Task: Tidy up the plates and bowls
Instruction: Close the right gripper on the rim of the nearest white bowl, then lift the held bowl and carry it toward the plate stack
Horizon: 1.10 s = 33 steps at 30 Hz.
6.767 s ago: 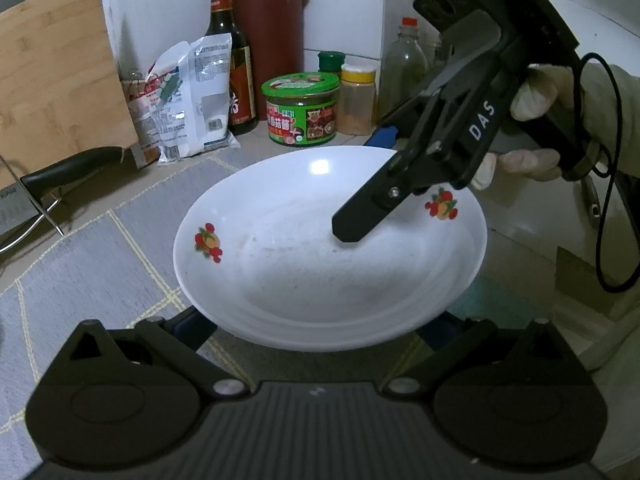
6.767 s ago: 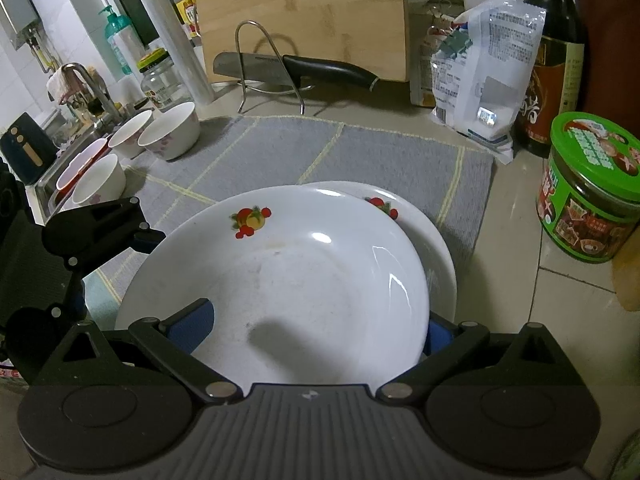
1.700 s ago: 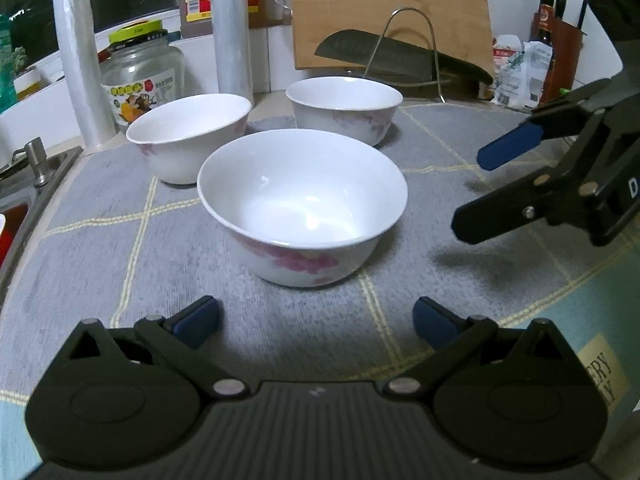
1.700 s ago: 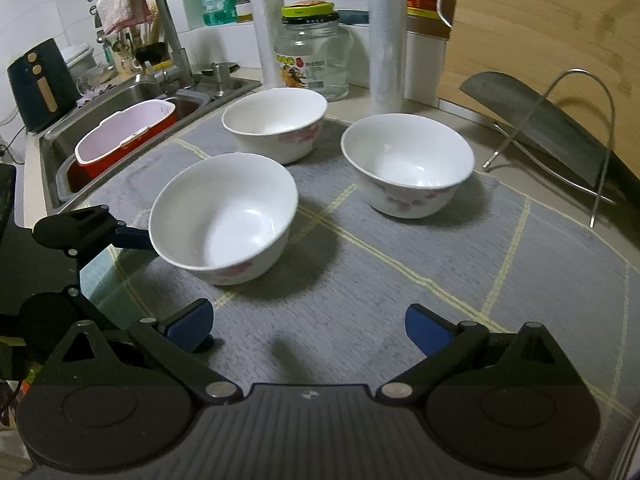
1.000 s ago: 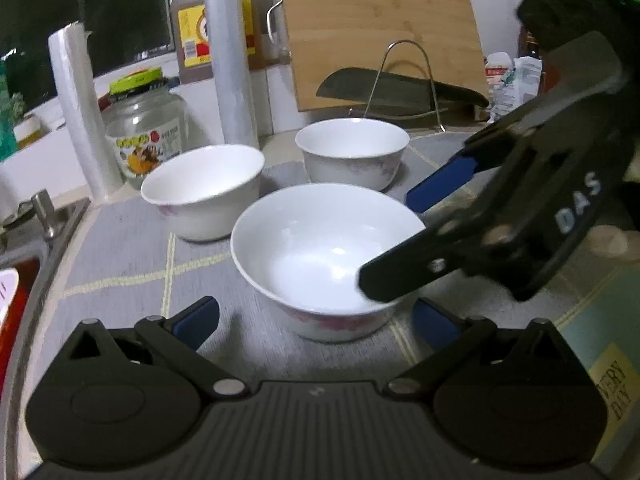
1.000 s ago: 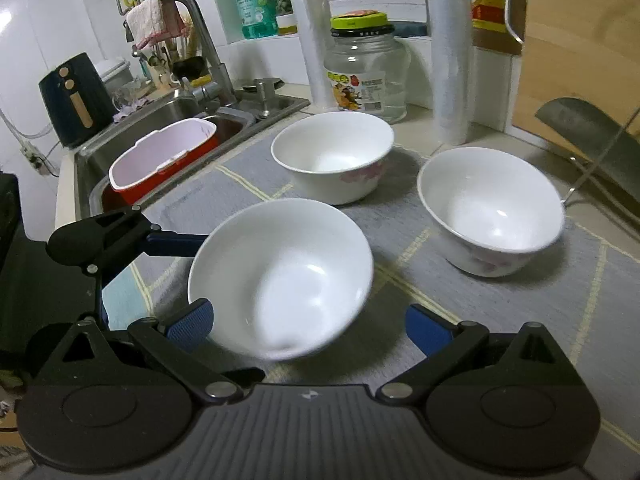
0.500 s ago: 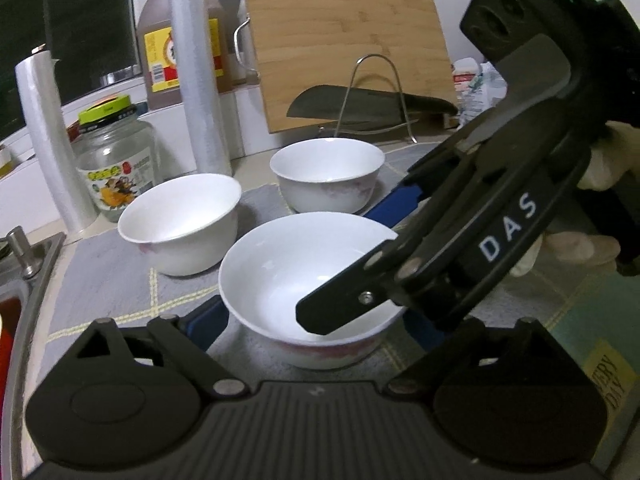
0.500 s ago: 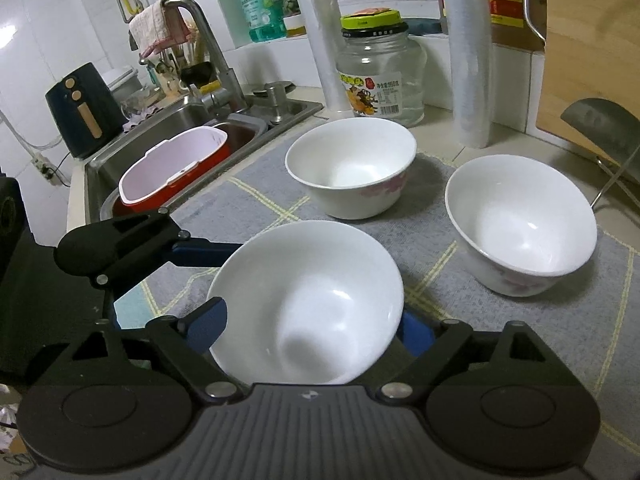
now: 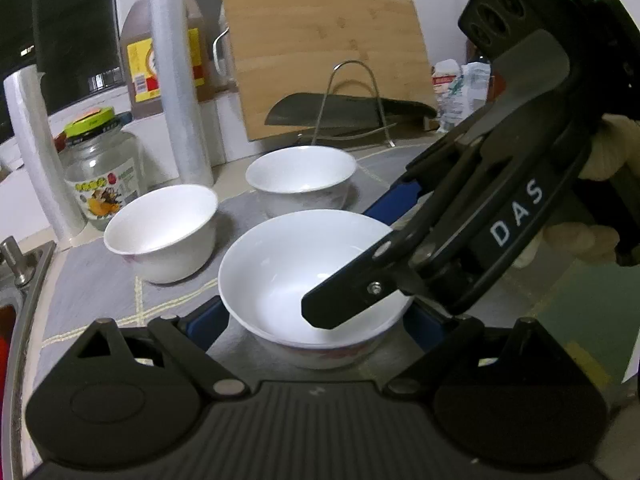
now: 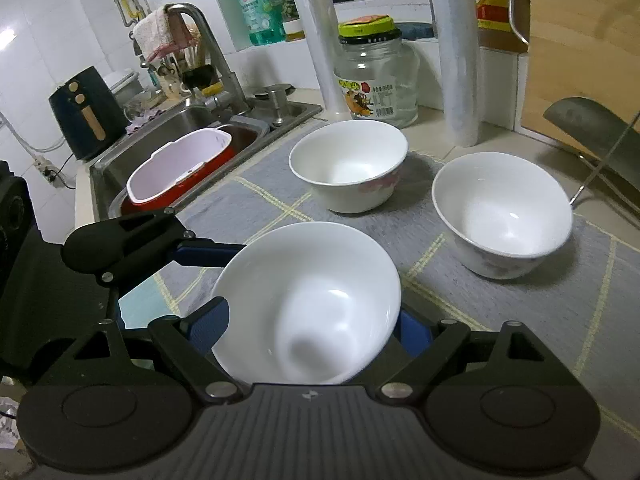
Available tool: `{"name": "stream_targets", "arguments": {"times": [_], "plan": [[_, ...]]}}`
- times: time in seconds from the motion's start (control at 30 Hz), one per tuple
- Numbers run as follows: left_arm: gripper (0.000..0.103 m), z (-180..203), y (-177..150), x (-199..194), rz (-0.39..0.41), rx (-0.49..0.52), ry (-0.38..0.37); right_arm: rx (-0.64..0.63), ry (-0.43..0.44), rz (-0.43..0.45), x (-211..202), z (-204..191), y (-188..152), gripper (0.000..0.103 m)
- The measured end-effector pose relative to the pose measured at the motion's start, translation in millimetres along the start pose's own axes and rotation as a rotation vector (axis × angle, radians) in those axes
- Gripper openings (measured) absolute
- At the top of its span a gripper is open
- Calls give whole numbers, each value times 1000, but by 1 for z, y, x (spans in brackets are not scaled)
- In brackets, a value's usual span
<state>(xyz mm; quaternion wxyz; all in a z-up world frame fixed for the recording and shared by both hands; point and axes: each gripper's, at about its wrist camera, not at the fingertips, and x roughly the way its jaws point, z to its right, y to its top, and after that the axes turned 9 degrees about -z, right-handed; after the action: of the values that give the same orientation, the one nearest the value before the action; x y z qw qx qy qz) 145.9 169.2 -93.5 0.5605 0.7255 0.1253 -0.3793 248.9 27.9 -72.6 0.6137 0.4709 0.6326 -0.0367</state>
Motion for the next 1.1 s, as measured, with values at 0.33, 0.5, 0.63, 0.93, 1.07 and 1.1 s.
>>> {"name": "stream_targets", "arguments": {"times": [0.33,0.5,0.63,0.93,1.07,1.1], "plan": [[93,39,11,-4,7,14,-37,14,-23,14,-40,8,-29,92],[93,61,15,-1,9,29,-65,36,-40,17,-58,17,-48,92],[93,74,16,3,7,37,-89,50,-52,16,-69,23,-62,92],[93,95,16,14,0,50,-126,84,-79,7,-78,34,-84,92],[93,99,14,18,-10,53,-136,91,-86,-3,-78,37,-89,92],[93,100,13,19,-14,54,-138,93,-87,-5,-77,38,-90,92]]}}
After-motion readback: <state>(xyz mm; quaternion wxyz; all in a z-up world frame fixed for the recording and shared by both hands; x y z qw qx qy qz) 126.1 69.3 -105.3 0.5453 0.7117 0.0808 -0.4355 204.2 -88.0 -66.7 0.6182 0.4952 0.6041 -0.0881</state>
